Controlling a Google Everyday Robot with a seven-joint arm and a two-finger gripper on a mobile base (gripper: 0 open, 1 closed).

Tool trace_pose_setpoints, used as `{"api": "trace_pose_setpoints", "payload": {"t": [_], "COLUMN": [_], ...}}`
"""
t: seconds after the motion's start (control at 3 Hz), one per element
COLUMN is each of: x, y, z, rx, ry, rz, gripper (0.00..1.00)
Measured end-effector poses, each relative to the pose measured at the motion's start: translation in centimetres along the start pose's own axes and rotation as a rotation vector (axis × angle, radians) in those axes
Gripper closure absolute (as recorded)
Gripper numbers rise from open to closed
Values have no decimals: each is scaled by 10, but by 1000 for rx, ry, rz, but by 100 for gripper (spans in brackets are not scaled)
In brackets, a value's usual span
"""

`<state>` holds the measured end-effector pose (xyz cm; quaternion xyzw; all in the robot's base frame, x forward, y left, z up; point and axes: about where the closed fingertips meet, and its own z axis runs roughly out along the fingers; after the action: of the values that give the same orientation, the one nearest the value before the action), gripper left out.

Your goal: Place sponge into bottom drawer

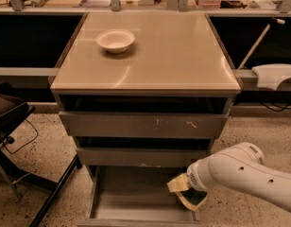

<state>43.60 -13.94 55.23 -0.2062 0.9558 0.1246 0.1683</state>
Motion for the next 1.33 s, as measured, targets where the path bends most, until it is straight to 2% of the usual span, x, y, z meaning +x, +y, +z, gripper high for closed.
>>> {"api": "trace_pose_setpoints", "payload": {"t": [0.33,0.67,1.0,1.33], "x": [-1,-19,-13,8], "y": [6,14,28,40], "z": [36,105,180,203], "rx": [-73,-173,-264,-304], "ry": [-44,-134,-137,-105], "rz": [6,43,120,151], "gripper": [100,100,100,100]}}
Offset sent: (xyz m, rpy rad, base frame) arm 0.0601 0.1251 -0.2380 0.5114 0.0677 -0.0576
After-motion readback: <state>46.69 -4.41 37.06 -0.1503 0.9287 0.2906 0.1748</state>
